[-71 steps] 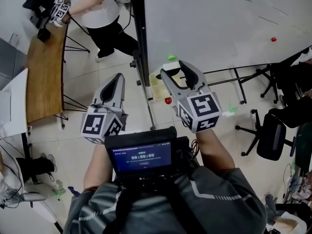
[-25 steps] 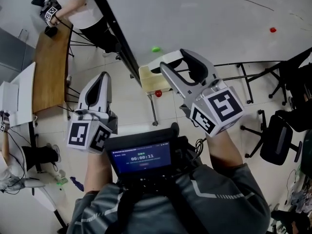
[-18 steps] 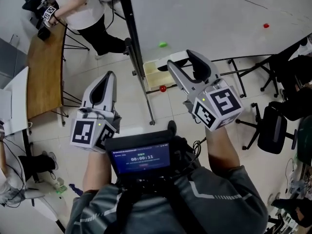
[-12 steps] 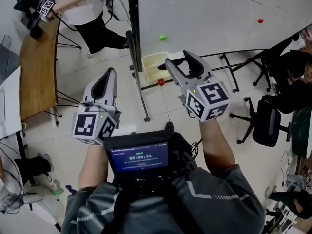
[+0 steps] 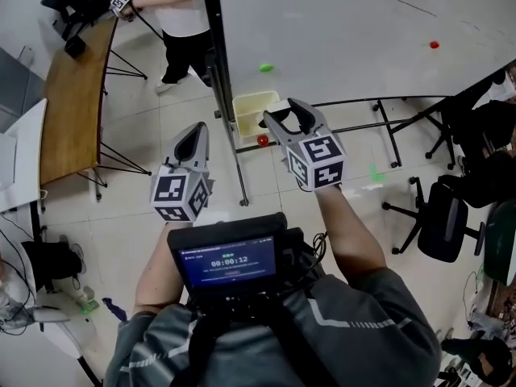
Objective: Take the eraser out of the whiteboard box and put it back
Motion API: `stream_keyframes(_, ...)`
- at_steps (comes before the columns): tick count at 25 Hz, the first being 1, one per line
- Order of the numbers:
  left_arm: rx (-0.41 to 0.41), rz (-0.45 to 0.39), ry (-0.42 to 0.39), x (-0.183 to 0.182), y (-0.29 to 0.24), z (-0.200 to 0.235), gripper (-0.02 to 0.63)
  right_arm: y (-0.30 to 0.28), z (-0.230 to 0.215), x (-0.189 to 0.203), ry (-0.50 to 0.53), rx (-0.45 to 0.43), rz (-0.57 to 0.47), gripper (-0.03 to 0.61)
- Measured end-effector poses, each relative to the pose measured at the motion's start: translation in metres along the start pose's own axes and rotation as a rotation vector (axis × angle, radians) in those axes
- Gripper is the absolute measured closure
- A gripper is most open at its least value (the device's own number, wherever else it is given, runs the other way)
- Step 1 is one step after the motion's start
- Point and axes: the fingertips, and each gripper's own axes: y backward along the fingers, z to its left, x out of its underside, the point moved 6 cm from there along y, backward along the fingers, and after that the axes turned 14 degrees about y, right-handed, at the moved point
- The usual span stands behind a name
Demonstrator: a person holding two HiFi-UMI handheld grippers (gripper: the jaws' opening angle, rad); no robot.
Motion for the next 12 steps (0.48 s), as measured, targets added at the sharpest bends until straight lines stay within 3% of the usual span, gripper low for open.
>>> stream_keyframes(12, -0.031, 0.073, 0.03, 0.049, -0.024, 0.011, 0.58, -0.025, 0.01, 0.053, 0.047, 0.012, 0.09, 0.31)
